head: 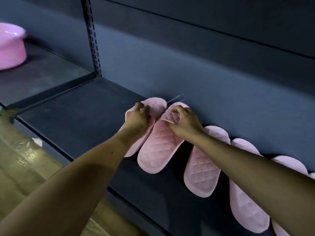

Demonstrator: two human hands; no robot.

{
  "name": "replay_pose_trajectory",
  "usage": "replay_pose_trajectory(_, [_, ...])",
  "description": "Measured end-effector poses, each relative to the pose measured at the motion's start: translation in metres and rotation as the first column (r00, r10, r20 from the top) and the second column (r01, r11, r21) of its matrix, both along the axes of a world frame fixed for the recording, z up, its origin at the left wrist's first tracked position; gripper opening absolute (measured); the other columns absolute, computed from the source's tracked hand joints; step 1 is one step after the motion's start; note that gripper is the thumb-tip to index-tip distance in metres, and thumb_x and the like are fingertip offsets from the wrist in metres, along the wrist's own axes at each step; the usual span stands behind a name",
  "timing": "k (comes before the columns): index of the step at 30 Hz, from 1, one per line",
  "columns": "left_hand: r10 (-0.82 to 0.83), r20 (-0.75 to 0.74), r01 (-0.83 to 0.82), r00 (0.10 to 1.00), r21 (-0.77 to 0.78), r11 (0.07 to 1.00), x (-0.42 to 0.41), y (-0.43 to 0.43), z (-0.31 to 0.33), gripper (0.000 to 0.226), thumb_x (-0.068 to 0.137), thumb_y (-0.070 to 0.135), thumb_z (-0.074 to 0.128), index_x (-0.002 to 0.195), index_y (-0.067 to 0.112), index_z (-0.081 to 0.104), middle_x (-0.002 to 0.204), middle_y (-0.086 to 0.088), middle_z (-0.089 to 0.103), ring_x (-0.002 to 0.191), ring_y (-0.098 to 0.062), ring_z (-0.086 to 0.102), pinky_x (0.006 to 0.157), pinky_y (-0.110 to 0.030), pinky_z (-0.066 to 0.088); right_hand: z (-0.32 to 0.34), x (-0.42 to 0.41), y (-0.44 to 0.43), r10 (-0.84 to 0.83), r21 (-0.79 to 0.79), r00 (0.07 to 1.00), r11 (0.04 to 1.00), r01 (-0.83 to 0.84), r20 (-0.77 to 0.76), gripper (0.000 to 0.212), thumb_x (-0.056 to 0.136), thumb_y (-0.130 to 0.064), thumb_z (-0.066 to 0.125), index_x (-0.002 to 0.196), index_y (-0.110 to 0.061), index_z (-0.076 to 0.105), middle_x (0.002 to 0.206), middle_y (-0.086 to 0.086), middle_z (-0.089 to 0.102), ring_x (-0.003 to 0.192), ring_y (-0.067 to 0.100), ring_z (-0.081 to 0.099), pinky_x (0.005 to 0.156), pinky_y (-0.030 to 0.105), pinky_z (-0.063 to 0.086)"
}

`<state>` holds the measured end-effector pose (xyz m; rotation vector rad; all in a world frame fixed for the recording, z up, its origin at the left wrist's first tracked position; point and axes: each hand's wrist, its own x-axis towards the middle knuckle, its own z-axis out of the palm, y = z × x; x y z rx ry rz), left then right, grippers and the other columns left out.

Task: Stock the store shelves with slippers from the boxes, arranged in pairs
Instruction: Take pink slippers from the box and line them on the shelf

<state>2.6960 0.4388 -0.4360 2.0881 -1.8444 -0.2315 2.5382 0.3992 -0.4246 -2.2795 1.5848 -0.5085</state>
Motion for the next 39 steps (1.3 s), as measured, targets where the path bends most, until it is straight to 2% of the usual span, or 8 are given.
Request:
replay_pose_trajectory(3, [-0.097,-0.017,0.096,0.995,-0.02,0.995,-0.013,-0.001,-0.02,0.044,0.101,0.026,0.025,0.142,0.014,0.036,0.151,-0.006,0.031,0.14,-0.02,0.024,0.105,-0.023,0.01,-0.014,-0.01,-0.004,0.037,0.015,0.985,0.999,-0.035,-0.167,0.041,0.082,-0.02,0.06,0.122,-0.022,0.051,0.132,0.006,0.047,0.121,0.03,0.045,0.098,0.032,0.039])
replay_pose_trajectory(7, [-0.12,-0.282,0.071,0.952,-0.177,0.982,-0.028,-0.011,-0.044,0.036,0.098,0.021,0.043,0.134,0.017,0.05,0.145,-0.006,0.037,0.133,-0.019,0.038,0.101,-0.015,0.022,-0.016,-0.034,-0.002,-0.016,0.023,0.942,0.999,0.025,-0.336,0.052,0.084,-0.009,0.045,0.133,-0.027,0.036,0.134,0.011,0.046,0.122,0.033,0.043,0.099,0.038,0.036])
replay_pose_trajectory(10, [-0.13,-0.347,0.062,0.929,-0.199,0.978,-0.042,-0.017,-0.048,0.034,0.097,0.02,0.044,0.13,0.016,0.054,0.144,-0.009,0.038,0.129,-0.024,0.042,0.1,-0.019,0.027,-0.011,-0.043,-0.005,-0.049,-0.025,0.882,0.999,0.043,-0.469,0.055,0.085,-0.013,0.044,0.134,-0.033,0.03,0.136,0.006,0.047,0.125,0.026,0.043,0.1,0.039,0.029])
replay_pose_trajectory(15, [-0.135,-0.338,0.119,0.931,-0.069,0.991,-0.048,-0.018,-0.041,0.044,0.098,0.021,0.032,0.14,0.01,0.038,0.153,-0.009,0.025,0.141,-0.027,0.025,0.109,-0.026,0.023,-0.012,-0.048,-0.005,0.064,0.155,0.933,0.988,-0.009,-0.354,0.063,0.087,-0.034,0.052,0.143,-0.031,0.023,0.148,0.005,0.032,0.134,0.029,0.033,0.109,0.041,0.032])
replay_pose_trajectory(19, [-0.097,-0.163,0.125,0.982,0.169,0.978,-0.047,-0.014,-0.022,0.055,0.097,0.021,0.031,0.149,0.024,0.014,0.159,-0.001,0.002,0.144,-0.027,0.014,0.116,-0.039,0.018,0.01,-0.062,0.009,0.136,0.13,0.932,0.987,-0.097,-0.335,0.07,0.088,-0.038,0.054,0.147,-0.026,0.018,0.156,-0.003,0.017,0.143,0.02,0.021,0.116,0.032,0.02])
replay_pose_trajectory(25, [-0.177,-0.041,0.18,0.983,0.088,0.98,-0.083,0.038,0.02,0.051,0.094,0.023,0.038,0.144,0.027,0.03,0.156,0.004,0.019,0.142,-0.031,0.018,0.113,-0.045,0.024,0.057,-0.123,0.051,0.106,0.085,0.935,0.993,-0.081,-0.339,0.061,0.09,-0.035,0.052,0.145,-0.026,0.027,0.157,0.0,0.015,0.144,0.018,0.016,0.117,0.028,0.017])
replay_pose_trajectory(32, [-0.502,-0.026,0.499,0.864,-0.082,0.863,-0.243,0.098,0.1,0.063,0.075,0.031,0.027,0.129,0.013,0.052,0.137,-0.008,0.051,0.124,-0.03,0.048,0.102,-0.037,0.039,0.114,-0.288,0.149,0.066,0.062,0.936,0.997,-0.047,-0.347,0.053,0.089,-0.027,0.056,0.139,-0.019,0.039,0.145,0.003,0.04,0.134,0.019,0.036,0.107,0.019,0.023])
replay_pose_trajectory(39, [-0.779,0.042,0.78,0.625,-0.062,0.623,-0.476,0.186,0.152,0.036,0.078,0.034,0.038,0.108,0.024,0.057,0.115,-0.001,0.064,0.107,-0.027,0.058,0.087,-0.039,0.047,0.183,-0.502,0.301,-0.041,0.047,0.925,0.997,0.063,-0.377,0.036,0.09,-0.023,0.055,0.125,-0.019,0.055,0.128,0.001,0.057,0.118,0.017,0.052,0.099,0.018,0.032])
